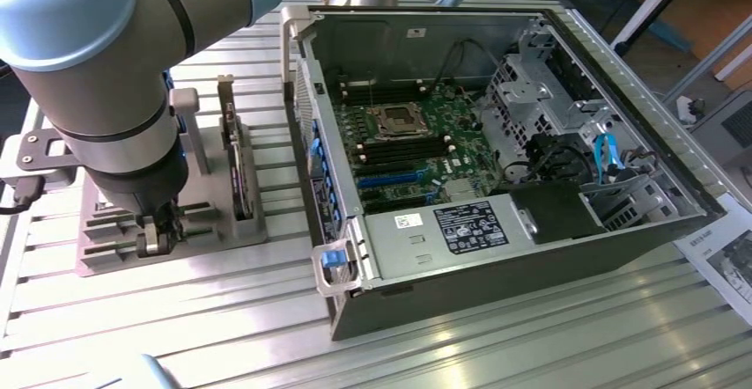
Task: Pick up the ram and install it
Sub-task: 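Pick up the ram and move it above insertion slot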
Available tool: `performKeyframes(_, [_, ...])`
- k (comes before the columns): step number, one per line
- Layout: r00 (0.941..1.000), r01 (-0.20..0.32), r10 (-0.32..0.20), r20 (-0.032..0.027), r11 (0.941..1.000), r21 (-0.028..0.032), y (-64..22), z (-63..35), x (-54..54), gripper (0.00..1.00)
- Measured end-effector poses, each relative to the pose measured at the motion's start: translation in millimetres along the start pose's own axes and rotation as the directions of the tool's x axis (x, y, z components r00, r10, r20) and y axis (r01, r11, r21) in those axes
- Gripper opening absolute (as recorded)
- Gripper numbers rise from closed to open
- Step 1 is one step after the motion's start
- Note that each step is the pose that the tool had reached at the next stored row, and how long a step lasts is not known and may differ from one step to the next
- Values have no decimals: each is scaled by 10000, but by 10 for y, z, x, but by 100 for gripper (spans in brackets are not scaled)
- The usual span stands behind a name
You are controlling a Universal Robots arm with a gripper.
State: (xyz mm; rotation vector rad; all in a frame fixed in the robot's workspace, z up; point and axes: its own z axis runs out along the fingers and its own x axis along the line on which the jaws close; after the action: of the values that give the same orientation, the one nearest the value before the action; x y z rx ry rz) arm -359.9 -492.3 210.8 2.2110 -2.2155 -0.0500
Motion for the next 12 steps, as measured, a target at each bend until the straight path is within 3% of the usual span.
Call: performKeyframes(12, [10000, 0, 0, 1, 10000, -2, -6, -50, -1, 12])
